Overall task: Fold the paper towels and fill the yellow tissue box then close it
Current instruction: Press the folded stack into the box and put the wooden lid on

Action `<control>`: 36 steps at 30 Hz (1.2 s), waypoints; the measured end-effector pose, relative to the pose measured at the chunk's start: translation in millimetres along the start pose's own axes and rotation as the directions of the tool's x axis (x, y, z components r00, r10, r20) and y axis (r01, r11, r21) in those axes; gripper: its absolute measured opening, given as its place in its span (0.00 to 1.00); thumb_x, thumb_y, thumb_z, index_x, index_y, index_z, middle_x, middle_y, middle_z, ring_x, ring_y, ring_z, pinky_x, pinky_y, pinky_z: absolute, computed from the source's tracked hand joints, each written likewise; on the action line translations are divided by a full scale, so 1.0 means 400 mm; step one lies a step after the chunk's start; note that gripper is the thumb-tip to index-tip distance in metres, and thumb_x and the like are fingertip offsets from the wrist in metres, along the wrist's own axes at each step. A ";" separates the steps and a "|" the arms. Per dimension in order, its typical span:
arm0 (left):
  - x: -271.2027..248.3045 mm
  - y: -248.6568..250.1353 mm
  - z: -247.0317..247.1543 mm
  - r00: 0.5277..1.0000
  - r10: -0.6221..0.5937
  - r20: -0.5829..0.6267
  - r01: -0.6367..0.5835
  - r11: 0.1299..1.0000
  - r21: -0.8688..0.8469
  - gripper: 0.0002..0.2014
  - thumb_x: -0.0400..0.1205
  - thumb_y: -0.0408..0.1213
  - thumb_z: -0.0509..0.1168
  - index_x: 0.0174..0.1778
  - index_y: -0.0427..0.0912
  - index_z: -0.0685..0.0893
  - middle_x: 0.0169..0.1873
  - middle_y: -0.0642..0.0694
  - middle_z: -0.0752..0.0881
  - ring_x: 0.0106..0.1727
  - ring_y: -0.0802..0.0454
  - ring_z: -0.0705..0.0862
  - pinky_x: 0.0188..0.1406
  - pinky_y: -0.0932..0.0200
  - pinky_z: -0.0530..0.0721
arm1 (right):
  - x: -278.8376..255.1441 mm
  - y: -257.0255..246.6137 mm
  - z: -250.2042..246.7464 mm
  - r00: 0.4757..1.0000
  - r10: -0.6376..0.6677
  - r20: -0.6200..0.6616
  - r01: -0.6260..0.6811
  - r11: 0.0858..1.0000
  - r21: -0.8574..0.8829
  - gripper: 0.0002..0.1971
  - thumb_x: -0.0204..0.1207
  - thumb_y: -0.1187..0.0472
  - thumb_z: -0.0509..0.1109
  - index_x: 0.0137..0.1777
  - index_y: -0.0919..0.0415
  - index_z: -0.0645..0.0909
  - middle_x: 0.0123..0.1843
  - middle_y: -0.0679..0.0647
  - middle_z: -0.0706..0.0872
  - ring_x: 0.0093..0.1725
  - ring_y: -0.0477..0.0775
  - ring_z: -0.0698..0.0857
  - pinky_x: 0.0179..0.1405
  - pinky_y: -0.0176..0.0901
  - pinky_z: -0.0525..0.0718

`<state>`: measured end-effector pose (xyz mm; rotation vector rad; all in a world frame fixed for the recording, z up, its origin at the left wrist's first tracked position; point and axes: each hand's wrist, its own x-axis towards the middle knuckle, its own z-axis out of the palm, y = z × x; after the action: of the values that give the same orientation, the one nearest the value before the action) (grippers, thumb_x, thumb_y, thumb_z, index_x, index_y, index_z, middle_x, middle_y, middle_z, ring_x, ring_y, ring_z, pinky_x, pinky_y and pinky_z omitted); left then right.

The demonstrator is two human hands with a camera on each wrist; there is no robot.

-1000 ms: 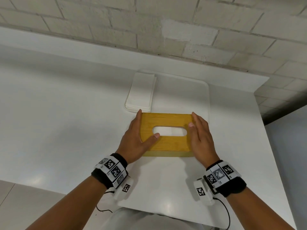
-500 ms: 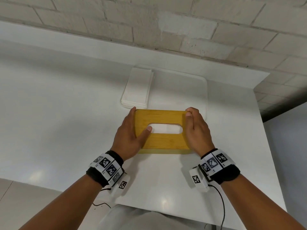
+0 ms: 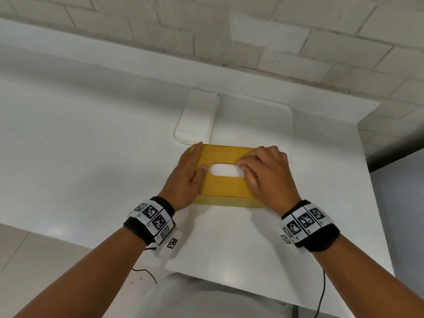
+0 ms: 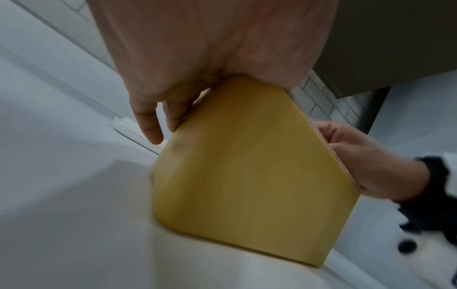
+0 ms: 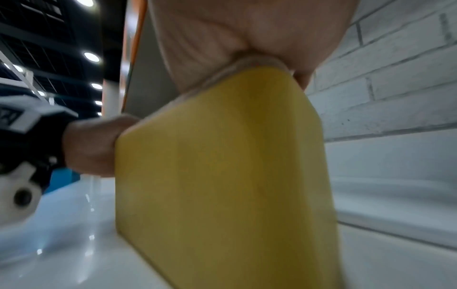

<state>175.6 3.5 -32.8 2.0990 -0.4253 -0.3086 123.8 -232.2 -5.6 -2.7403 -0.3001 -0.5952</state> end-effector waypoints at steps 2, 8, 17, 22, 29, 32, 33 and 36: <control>0.001 0.001 -0.003 1.000 -0.001 0.006 0.001 0.999 0.038 0.35 0.86 0.55 0.49 0.91 0.51 0.52 0.89 0.46 0.59 0.89 0.51 0.57 0.88 0.49 0.59 | 0.031 0.007 0.000 0.968 -0.156 0.198 0.129 0.981 0.145 0.14 0.79 0.62 0.68 0.59 0.48 0.91 0.54 0.47 0.85 0.52 0.55 0.77 0.51 0.51 0.74; 0.007 -0.001 -0.020 0.996 -0.009 0.092 0.007 1.000 0.030 0.32 0.92 0.52 0.51 0.91 0.55 0.48 0.90 0.49 0.54 0.90 0.53 0.52 0.89 0.51 0.53 | 0.148 0.043 -0.059 0.778 -0.253 0.575 0.229 0.967 0.114 0.19 0.81 0.59 0.73 0.70 0.41 0.86 0.66 0.47 0.80 0.57 0.52 0.75 0.56 0.53 0.81; 0.003 0.009 -0.035 0.995 -0.003 0.101 -0.003 0.998 0.066 0.43 0.81 0.65 0.57 0.90 0.58 0.48 0.89 0.49 0.59 0.87 0.49 0.62 0.84 0.49 0.66 | 0.175 0.056 -0.043 0.662 -0.463 0.589 0.584 0.811 -0.019 0.19 0.76 0.53 0.77 0.66 0.40 0.84 0.72 0.49 0.78 0.59 0.57 0.78 0.44 0.54 0.85; 0.004 0.009 -0.030 0.997 0.000 0.076 -0.006 0.997 0.073 0.44 0.84 0.59 0.66 0.90 0.58 0.48 0.88 0.50 0.59 0.86 0.51 0.63 0.82 0.54 0.66 | 0.188 0.038 -0.023 0.626 -0.516 0.585 0.634 0.773 0.004 0.06 0.78 0.52 0.76 0.53 0.40 0.87 0.72 0.49 0.78 0.60 0.57 0.77 0.44 0.48 0.77; 0.006 0.004 -0.020 0.999 0.002 0.040 -0.005 0.997 0.082 0.43 0.84 0.57 0.67 0.90 0.59 0.49 0.88 0.52 0.59 0.85 0.53 0.65 0.74 0.61 0.66 | 0.203 0.039 -0.006 0.575 -0.569 0.588 0.697 0.717 0.011 0.06 0.81 0.51 0.74 0.42 0.46 0.88 0.75 0.52 0.77 0.66 0.62 0.77 0.47 0.52 0.80; 0.006 0.001 -0.019 1.000 0.001 0.031 -0.003 0.998 0.066 0.43 0.84 0.57 0.68 0.90 0.59 0.50 0.88 0.52 0.60 0.85 0.53 0.65 0.75 0.61 0.67 | 0.209 0.040 -0.003 0.541 -0.616 0.573 0.737 0.676 0.031 0.06 0.84 0.51 0.68 0.54 0.46 0.87 0.77 0.53 0.75 0.66 0.63 0.77 0.47 0.56 0.81; 0.005 0.003 -0.020 1.000 0.002 0.031 -0.004 0.998 0.060 0.43 0.84 0.58 0.68 0.90 0.59 0.50 0.87 0.52 0.60 0.85 0.53 0.65 0.77 0.59 0.67 | 0.211 0.043 -0.004 0.535 -0.624 0.570 0.747 0.664 0.025 0.09 0.84 0.50 0.68 0.62 0.44 0.84 0.80 0.54 0.73 0.67 0.63 0.77 0.48 0.56 0.82; 0.005 0.004 -0.021 0.999 0.003 0.035 -0.005 0.998 0.063 0.43 0.82 0.61 0.66 0.90 0.60 0.50 0.87 0.52 0.61 0.84 0.53 0.66 0.78 0.55 0.70 | 0.221 0.045 -0.002 0.511 -0.618 0.598 0.778 0.628 -0.017 0.21 0.84 0.47 0.69 0.76 0.38 0.74 0.87 0.54 0.63 0.74 0.64 0.74 0.52 0.54 0.80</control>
<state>180.2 8.6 -27.1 2.1563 -0.4650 -0.3345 207.1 -237.2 28.9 -2.9214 -1.6814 0.0355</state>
